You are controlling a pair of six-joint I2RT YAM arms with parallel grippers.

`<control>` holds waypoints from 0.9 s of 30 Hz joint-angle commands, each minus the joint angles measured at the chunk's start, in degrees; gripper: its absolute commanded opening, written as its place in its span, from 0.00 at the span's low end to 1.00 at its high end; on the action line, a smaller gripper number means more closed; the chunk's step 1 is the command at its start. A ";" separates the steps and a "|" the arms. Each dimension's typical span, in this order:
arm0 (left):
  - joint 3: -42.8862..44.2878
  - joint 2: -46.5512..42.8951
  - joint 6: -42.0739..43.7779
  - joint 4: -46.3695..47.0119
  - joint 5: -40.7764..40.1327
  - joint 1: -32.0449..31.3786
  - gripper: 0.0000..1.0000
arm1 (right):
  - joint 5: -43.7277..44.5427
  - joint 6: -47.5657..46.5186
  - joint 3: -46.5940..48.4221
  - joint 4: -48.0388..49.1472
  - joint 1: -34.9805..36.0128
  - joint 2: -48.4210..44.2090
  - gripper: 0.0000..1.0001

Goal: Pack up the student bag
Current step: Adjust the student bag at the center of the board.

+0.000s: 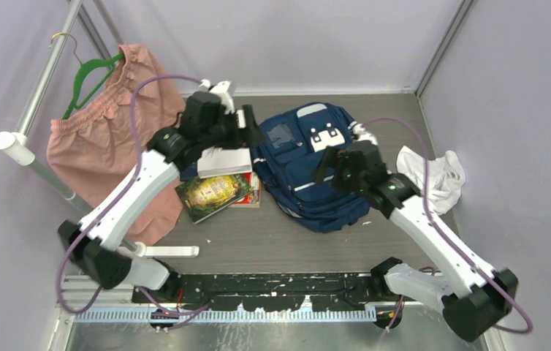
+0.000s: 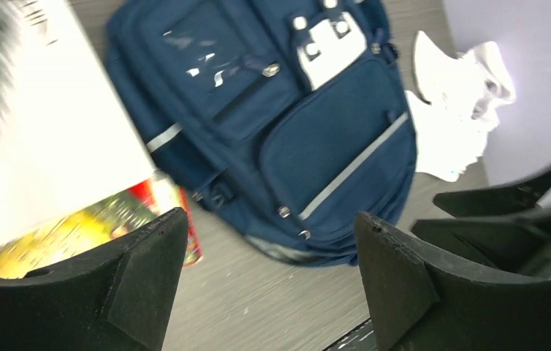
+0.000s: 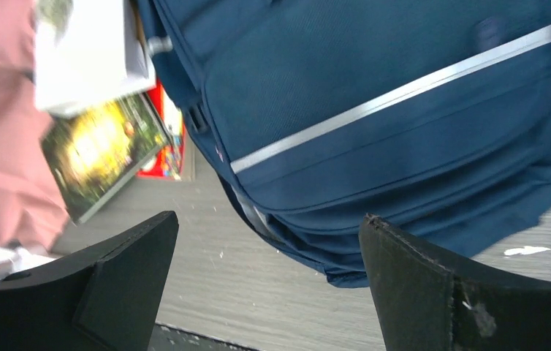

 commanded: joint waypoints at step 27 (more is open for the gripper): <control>-23.54 -7.35 -8.00 -3.90 -15.40 19.16 0.94 | -8.25 4.70 3.33 21.16 -4.46 20.05 1.00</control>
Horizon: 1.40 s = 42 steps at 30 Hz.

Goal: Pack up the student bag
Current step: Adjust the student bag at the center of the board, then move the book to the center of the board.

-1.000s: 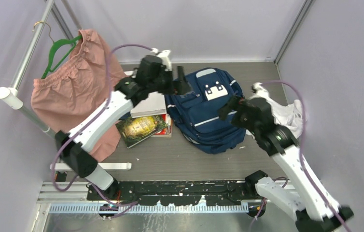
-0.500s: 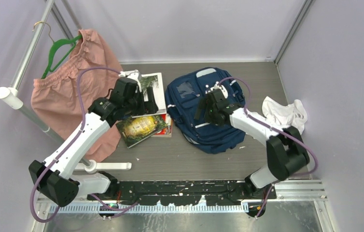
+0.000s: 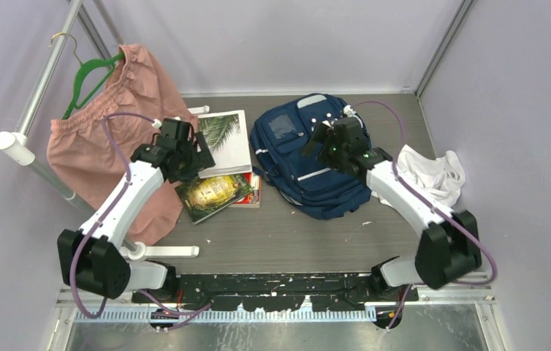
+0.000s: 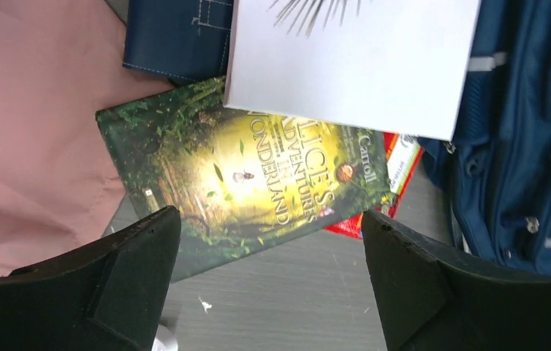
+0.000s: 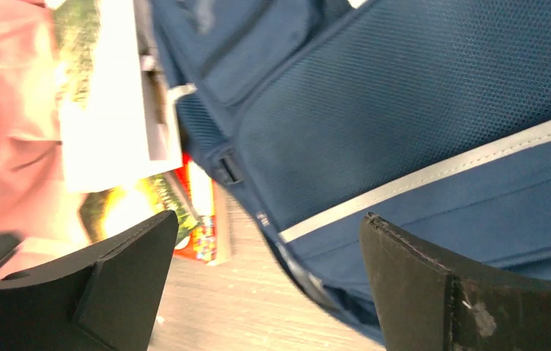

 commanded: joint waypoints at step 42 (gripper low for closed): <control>-3.65 14.99 5.87 16.74 -5.06 0.58 0.77 | -16.27 22.68 15.36 29.99 10.12 32.92 0.58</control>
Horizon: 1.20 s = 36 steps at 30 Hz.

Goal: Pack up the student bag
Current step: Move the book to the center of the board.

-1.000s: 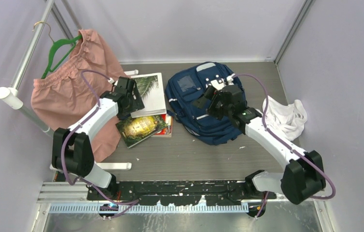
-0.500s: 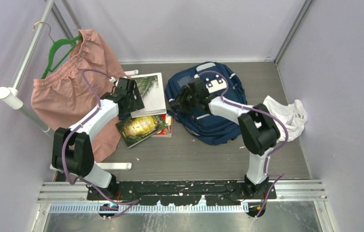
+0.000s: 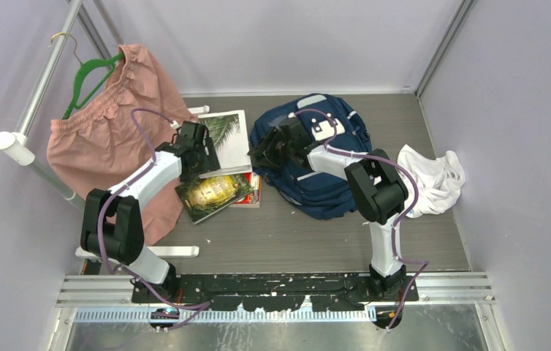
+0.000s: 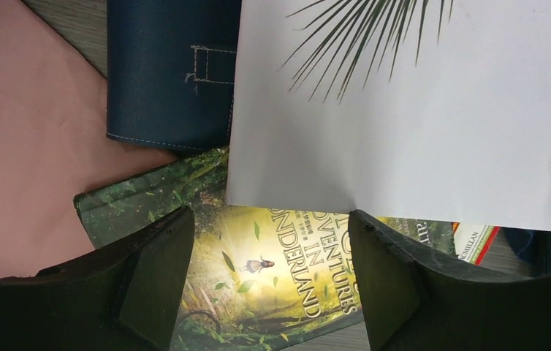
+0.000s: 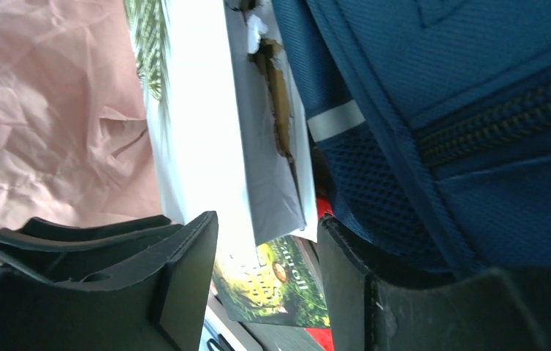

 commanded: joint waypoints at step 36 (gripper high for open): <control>9.67 -18.58 -1.32 -18.88 8.78 0.04 0.78 | -11.57 12.43 -7.11 29.08 2.86 -5.17 0.01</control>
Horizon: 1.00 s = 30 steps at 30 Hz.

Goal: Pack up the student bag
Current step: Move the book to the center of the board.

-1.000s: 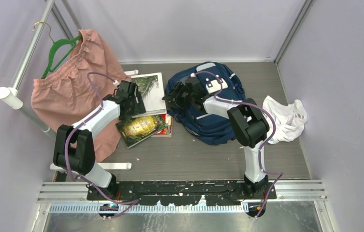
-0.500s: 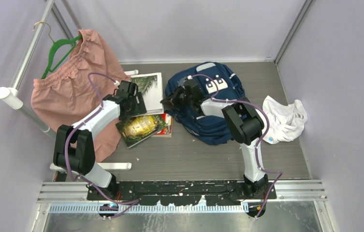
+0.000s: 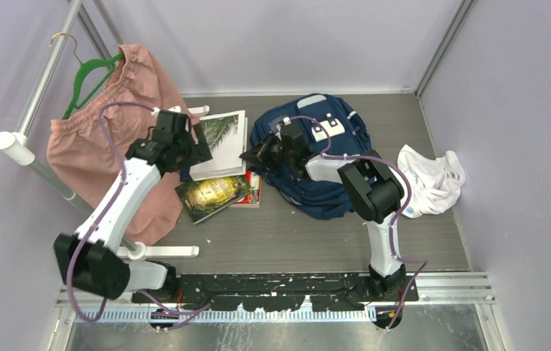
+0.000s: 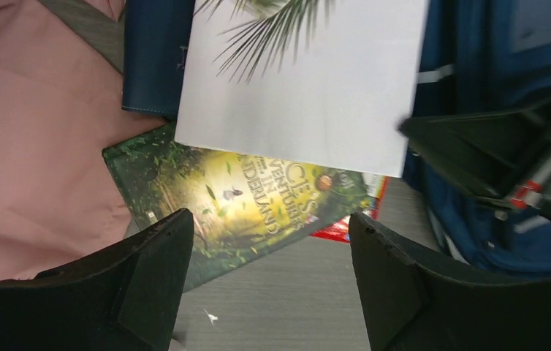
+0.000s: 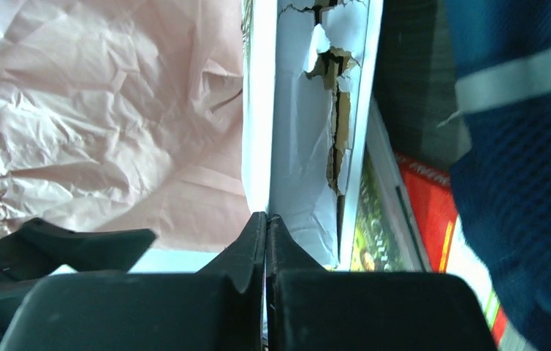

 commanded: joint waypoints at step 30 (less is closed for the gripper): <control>-22.51 -27.23 -10.57 -3.67 14.49 -2.72 0.76 | 8.57 -18.51 -42.67 -24.76 12.21 -56.13 0.66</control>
